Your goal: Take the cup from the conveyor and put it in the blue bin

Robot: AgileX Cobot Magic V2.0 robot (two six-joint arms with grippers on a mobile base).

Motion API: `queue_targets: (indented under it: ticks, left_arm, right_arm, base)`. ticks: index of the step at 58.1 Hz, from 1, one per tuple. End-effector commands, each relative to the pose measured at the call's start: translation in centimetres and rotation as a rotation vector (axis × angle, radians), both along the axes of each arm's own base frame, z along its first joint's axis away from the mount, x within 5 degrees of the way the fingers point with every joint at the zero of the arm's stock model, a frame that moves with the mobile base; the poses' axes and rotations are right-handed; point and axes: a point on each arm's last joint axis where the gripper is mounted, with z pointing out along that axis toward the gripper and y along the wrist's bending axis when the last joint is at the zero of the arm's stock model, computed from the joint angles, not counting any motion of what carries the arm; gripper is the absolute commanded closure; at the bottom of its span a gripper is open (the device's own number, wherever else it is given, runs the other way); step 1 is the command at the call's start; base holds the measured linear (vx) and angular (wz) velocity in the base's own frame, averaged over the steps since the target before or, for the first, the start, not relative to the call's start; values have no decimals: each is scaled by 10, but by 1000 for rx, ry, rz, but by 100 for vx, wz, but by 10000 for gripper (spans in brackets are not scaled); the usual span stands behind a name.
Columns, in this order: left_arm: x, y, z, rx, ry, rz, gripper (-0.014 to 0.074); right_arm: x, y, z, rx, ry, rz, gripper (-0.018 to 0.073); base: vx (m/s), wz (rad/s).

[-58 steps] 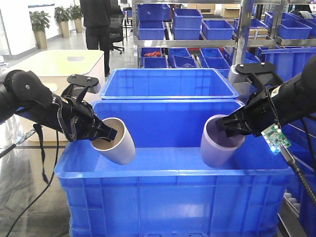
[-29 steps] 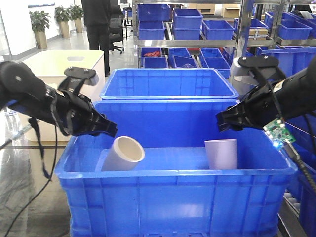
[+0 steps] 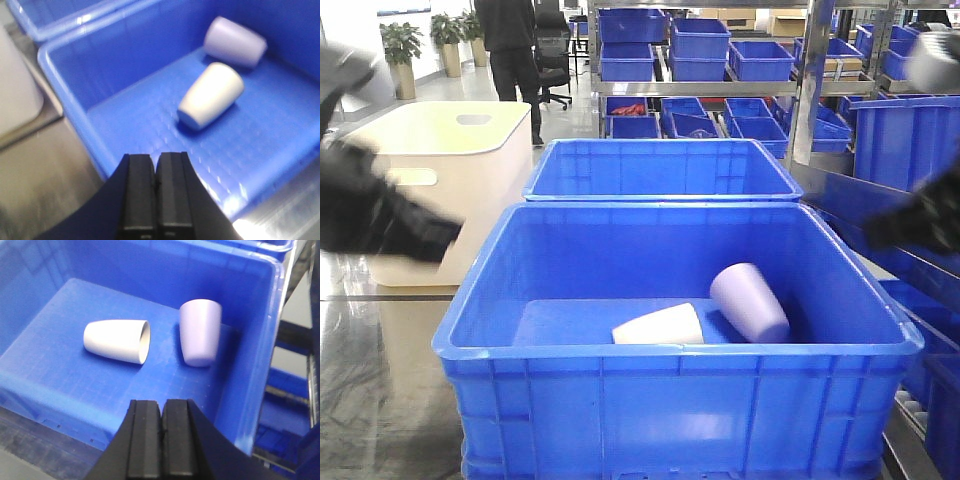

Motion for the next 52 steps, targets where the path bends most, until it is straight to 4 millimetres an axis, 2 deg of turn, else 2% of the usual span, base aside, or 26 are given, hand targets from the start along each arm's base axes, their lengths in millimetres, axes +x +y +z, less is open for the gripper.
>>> queue_targets:
  ticks: [1, 5, 13, 20, 26, 29, 52]
  left_arm:
    - [-31, 7, -2, -87, -119, 35, 601]
    - [-55, 13, -31, -127, -118, 51, 601]
    - [-99, 23, -92, -189, -97, 80, 601]
    - [-122, 31, -133, -175, -80, 106, 601]
    - [-130, 36, -149, -179, -104, 134, 601]
    - [-133, 37, -151, -182, -115, 138, 601]
    - [-135, 36, -154, -179, -93, 126, 601]
  right_arm:
    - [-30, -9, -2, 21, -177, -25, 568]
    - [-51, -14, -23, 26, -225, -38, 568]
    - [-78, -22, -80, 47, -274, -75, 568]
    - [-92, -26, -119, 65, -312, -103, 568]
    - [-95, -28, -135, 73, -348, -121, 568]
    - [-94, -28, -138, 77, -349, -124, 568]
    - [-94, -28, -140, 76, -336, -123, 568]
  base:
    - [0, 0]
    - [0, 0]
    - [0, 0]
    - [0, 0]
    - [0, 0]
    - [0, 0]
    - [0, 0]
